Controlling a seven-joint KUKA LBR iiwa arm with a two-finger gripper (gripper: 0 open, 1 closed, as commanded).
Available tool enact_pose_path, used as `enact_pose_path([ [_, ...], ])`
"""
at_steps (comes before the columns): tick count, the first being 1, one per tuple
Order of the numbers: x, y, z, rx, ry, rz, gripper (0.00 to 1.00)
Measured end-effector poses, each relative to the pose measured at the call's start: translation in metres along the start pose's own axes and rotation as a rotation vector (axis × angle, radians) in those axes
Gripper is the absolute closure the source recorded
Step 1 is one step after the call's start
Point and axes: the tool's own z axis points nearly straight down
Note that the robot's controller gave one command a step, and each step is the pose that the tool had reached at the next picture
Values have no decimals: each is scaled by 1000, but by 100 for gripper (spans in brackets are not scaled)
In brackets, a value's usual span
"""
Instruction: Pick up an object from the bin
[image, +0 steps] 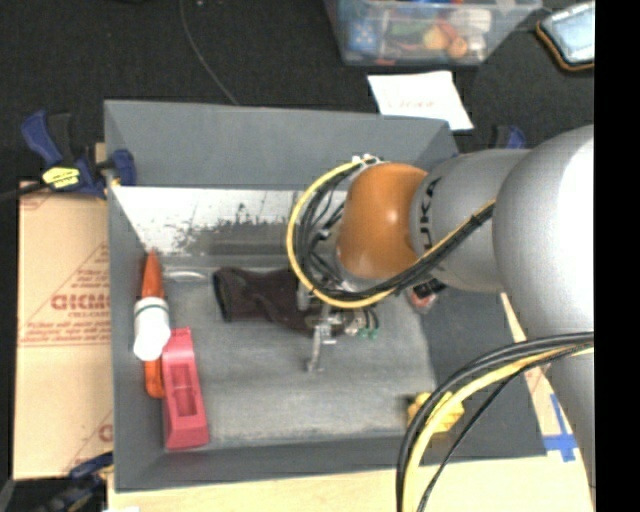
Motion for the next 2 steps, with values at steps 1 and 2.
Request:
enact_pose_path([
  [1,14,7,-83,0,-16,329,0],
  [2,0,-1,-8,0,-7,20,0],
])
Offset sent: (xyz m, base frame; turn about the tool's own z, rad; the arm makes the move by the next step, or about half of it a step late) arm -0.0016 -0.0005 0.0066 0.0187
